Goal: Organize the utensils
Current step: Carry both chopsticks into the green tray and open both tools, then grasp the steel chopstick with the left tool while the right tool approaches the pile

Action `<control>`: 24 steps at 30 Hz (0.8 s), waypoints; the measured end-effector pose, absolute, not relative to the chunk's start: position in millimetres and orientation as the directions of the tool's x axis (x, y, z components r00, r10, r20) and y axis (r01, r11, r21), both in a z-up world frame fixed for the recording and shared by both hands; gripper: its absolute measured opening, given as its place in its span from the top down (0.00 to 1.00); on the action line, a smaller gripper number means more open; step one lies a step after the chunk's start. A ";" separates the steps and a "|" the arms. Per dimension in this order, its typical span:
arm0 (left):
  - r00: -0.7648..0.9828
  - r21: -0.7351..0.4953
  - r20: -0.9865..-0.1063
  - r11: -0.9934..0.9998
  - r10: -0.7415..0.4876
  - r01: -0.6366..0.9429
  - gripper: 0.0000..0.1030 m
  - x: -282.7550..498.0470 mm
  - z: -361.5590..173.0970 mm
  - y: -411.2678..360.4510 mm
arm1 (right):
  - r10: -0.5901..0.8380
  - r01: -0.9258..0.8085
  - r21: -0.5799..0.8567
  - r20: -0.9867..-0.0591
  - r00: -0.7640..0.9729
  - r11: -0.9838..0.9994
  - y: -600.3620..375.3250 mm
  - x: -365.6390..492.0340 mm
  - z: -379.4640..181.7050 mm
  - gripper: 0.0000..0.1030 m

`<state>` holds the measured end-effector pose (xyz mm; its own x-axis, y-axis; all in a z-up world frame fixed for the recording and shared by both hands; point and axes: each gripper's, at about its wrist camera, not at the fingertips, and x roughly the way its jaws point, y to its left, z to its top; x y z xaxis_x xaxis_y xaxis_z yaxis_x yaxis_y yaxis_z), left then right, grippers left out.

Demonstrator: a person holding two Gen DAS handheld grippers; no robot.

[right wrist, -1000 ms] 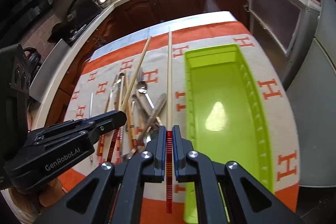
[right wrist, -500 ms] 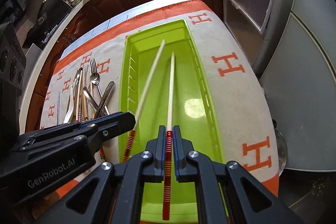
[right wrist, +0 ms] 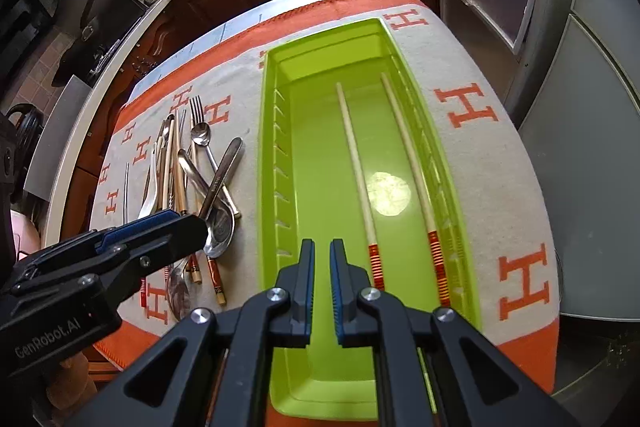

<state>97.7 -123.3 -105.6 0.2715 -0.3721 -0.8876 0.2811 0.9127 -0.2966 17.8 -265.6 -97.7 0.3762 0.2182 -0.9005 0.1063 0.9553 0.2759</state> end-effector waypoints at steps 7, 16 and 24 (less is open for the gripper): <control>0.336 -0.230 -0.888 0.936 -0.314 0.266 0.72 88.9 -96.2 -88.6 | 0.225 0.057 0.268 -0.893 0.389 0.962 -243.8 15.9 -85.7 0.93; 0.398 -0.157 -0.888 0.965 -0.232 0.213 0.72 80.8 -92.0 -42.1 | 0.245 0.002 0.265 -0.894 0.376 0.964 -213.4 15.1 -79.4 0.93; 0.438 -0.142 -0.881 0.983 -0.178 0.115 0.72 77.6 -87.0 13.7 | 0.268 -0.077 0.258 -0.900 0.342 0.963 -175.3 16.4 -80.3 0.93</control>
